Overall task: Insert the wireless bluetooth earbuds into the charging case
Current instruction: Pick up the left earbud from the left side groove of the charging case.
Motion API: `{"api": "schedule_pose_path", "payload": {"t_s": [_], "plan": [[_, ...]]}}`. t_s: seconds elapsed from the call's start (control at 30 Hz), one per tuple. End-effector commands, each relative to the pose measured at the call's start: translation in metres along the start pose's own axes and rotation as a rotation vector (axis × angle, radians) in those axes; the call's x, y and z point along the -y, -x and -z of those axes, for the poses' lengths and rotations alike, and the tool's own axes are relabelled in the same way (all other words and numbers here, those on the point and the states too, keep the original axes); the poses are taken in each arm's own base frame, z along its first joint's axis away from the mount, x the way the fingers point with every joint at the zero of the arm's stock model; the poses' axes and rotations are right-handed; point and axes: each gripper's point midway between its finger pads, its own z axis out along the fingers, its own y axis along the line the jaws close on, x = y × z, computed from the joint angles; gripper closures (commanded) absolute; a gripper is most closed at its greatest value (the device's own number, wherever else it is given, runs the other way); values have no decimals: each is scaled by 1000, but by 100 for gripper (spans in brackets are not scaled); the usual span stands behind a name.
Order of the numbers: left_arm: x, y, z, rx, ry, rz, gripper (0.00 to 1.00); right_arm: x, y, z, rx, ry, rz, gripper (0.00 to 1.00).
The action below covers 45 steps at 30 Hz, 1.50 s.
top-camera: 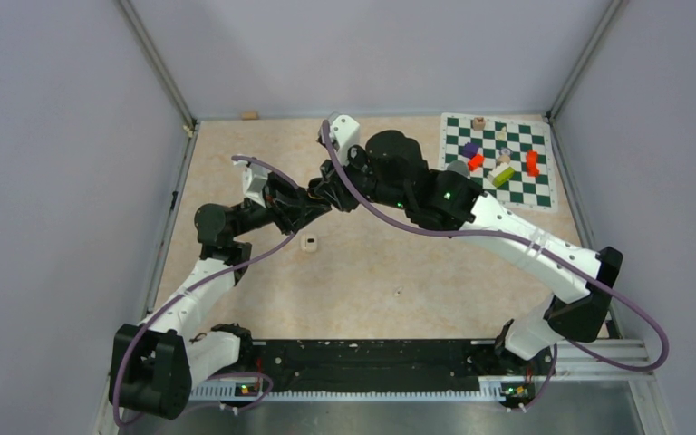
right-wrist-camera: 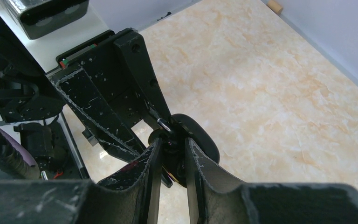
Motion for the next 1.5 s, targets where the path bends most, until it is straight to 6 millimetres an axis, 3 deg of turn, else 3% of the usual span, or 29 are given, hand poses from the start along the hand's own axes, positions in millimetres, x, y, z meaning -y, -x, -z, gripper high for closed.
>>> {"api": "schedule_pose_path", "payload": {"t_s": [0.0,0.27,0.47,0.7,0.9,1.17,1.47], "plan": [[4,13,-1,31,-7,-64,100,-4,25,4,65,-3,10,76],[5,13,-1,31,-9,-65,100,-7,21,0,53,12,14,76],[4,12,-1,31,-8,-62,100,-8,27,1,65,23,44,85],[4,10,-1,21,-14,-69,100,-12,48,16,110,46,66,87],[11,-7,3,-72,-76,-121,100,-13,53,38,128,72,179,87],[13,-18,6,-129,-104,-114,100,-6,31,52,86,76,362,87],[15,-18,6,-124,-111,-102,100,-17,0,39,-9,101,467,88]]}}
